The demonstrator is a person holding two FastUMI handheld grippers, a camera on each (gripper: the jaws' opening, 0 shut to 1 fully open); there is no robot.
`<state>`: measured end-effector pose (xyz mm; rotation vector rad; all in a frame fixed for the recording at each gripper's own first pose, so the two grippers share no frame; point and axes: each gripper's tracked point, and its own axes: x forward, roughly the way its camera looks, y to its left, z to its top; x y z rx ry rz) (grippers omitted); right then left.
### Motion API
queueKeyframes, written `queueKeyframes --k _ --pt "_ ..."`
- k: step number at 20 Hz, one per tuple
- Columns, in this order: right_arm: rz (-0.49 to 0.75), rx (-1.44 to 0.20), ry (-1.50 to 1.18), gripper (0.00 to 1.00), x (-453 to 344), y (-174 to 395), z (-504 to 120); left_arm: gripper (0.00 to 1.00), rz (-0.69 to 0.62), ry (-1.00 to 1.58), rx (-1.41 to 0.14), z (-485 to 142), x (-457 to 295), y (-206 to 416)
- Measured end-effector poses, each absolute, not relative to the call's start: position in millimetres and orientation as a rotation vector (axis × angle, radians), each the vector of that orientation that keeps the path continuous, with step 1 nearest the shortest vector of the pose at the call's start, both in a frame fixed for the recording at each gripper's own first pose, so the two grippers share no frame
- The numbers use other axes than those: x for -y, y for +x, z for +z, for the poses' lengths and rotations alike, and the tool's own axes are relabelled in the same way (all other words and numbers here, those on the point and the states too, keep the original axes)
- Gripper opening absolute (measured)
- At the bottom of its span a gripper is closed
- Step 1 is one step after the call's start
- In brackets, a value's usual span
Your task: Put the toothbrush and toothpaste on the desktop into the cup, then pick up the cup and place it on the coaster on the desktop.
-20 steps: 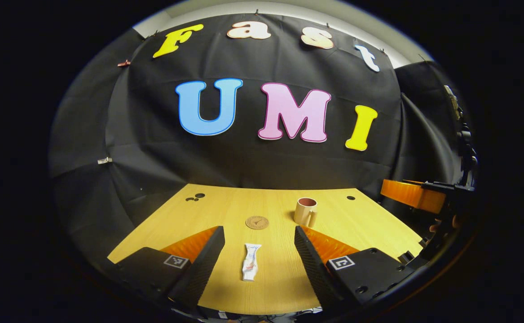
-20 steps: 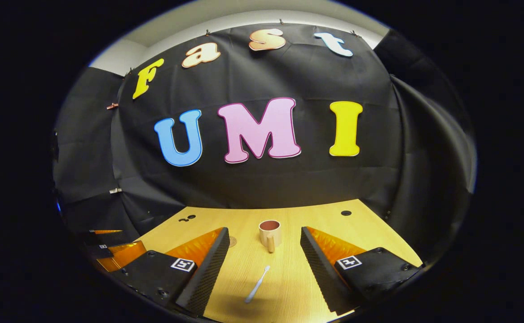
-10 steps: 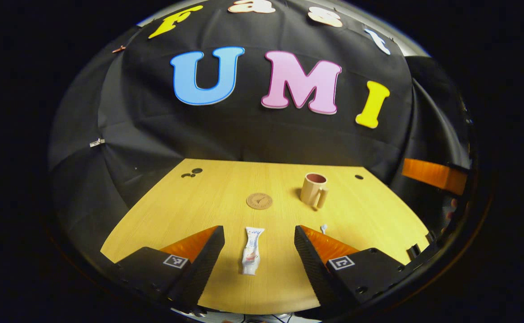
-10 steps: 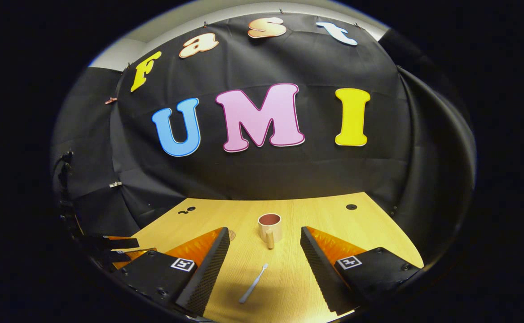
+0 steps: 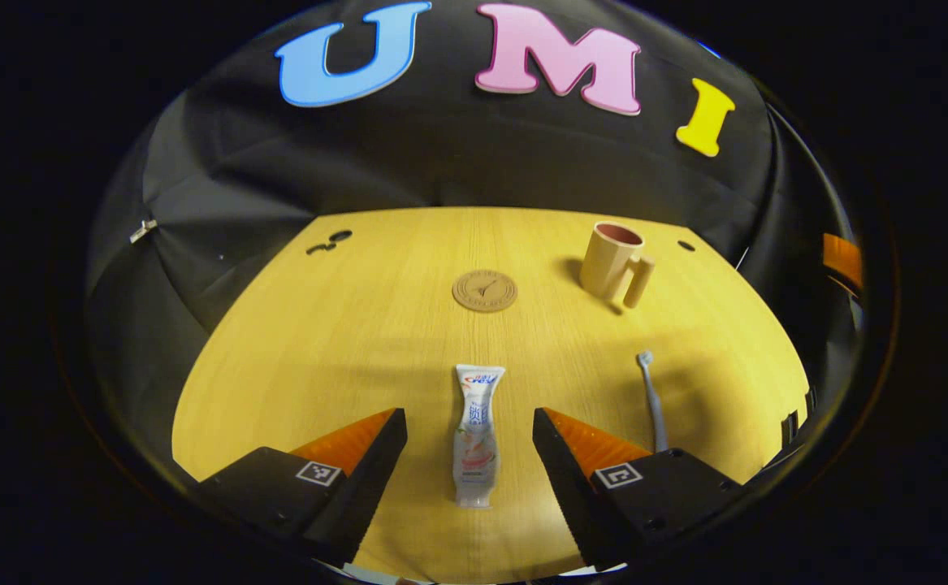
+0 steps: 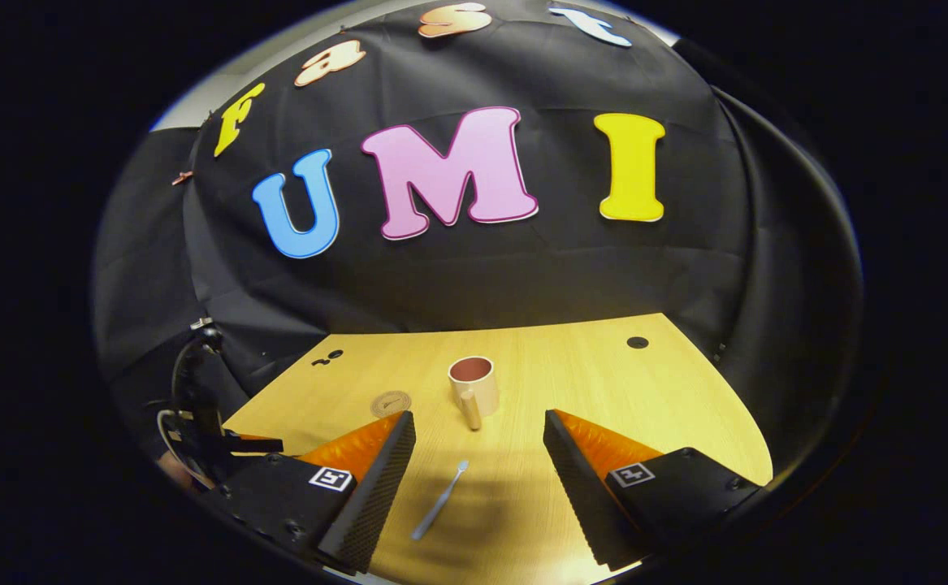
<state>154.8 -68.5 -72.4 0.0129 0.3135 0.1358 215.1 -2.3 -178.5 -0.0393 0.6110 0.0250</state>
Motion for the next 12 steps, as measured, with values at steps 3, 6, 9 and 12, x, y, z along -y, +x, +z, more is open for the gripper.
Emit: queueKeyframes --k 3,6,9,12 --pt "0.113 -0.332 0.026 0.97 83 161 -81 0.97 0.047 -0.059 -0.68 -203 -4 230" --pt "0.096 -0.343 0.027 0.98 92 164 -86 0.96 0.054 -0.03 -0.738 -221 -7 240" --pt "0.094 -0.371 0.046 0.98 93 167 -95 0.93 0.06 -0.007 -0.789 -235 -6 246" --pt "0.101 -0.39 0.041 0.98 91 168 -101 0.86 0.067 -0.023 -0.805 -240 -3 253"
